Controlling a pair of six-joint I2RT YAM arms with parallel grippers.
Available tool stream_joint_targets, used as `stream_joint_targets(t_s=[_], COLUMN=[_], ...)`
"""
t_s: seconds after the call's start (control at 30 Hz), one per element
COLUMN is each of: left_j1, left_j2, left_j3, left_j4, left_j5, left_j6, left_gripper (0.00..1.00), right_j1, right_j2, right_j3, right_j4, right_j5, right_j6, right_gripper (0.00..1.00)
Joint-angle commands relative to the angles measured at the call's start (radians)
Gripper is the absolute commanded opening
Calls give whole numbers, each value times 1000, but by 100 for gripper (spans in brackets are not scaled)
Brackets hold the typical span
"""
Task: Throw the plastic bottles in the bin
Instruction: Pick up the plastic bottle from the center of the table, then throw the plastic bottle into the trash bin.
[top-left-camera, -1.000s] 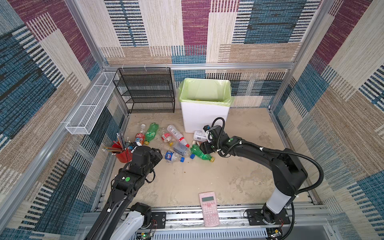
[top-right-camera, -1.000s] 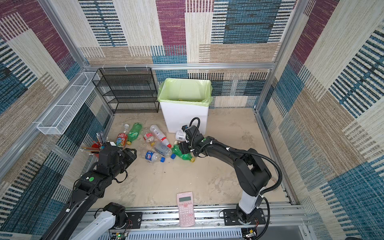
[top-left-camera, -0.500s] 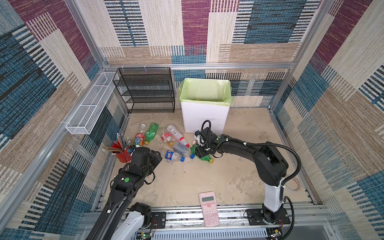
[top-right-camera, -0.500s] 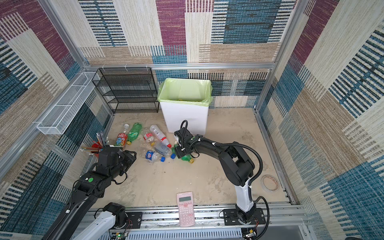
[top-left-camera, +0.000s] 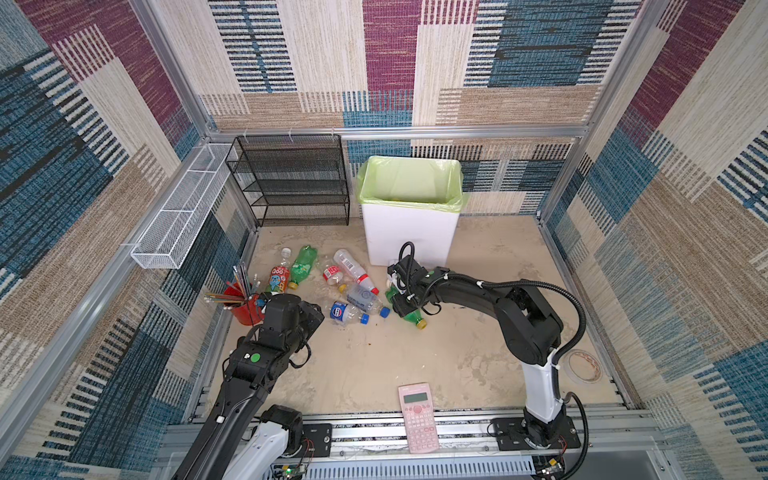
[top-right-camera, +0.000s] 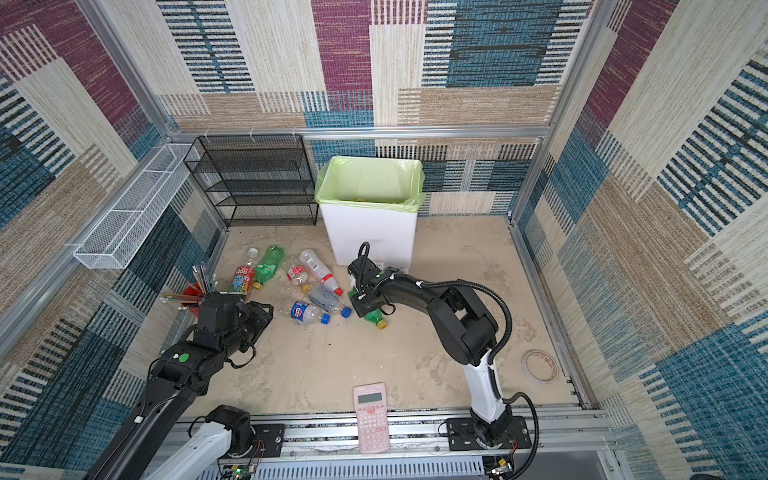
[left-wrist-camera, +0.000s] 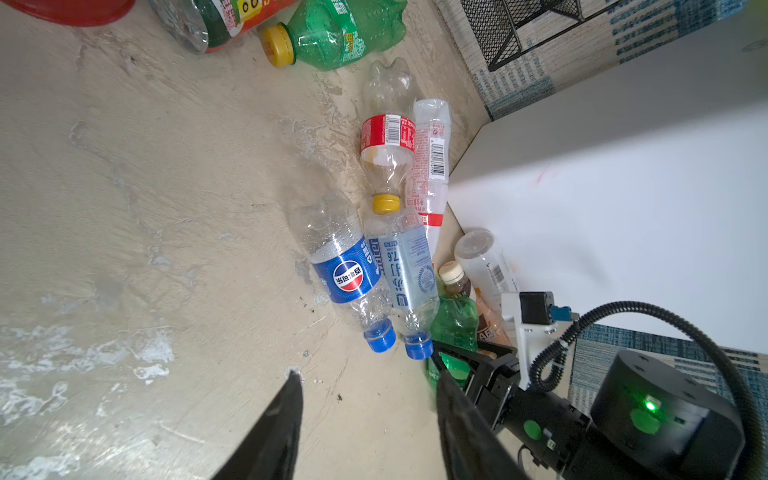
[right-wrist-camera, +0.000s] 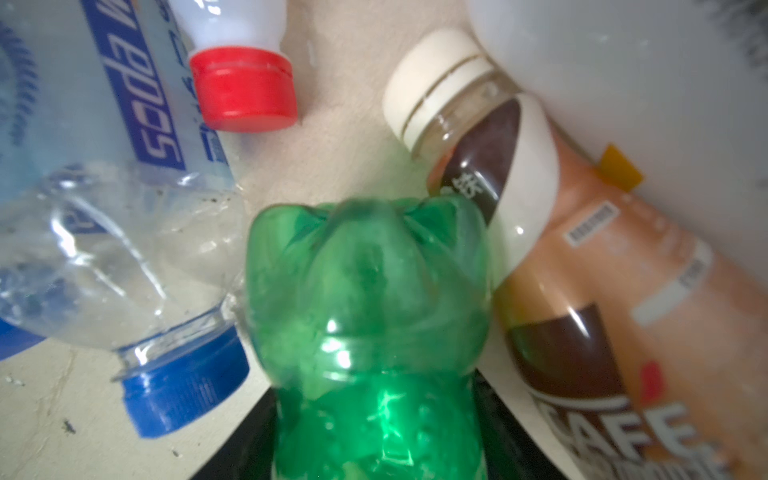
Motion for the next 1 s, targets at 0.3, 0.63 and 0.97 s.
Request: stream_joint_targets(t_s=[0.3, 0.63, 0.97], left_j1=[15, 17, 17], left_j2=[74, 185, 191], left_j3=[26, 86, 111], left_j4=[69, 113, 113], left_j5=[36, 95, 99], left_j6=[21, 36, 34], left_gripper=[53, 51, 49], right_j1=[4, 4, -89], right_j2=[-524, -981, -729], right_j3=[-382, -493, -58], right_j4=[181, 491, 871], right_j5=[-87, 90, 218], right_j6=[179, 234, -30], right_gripper=[50, 50, 53])
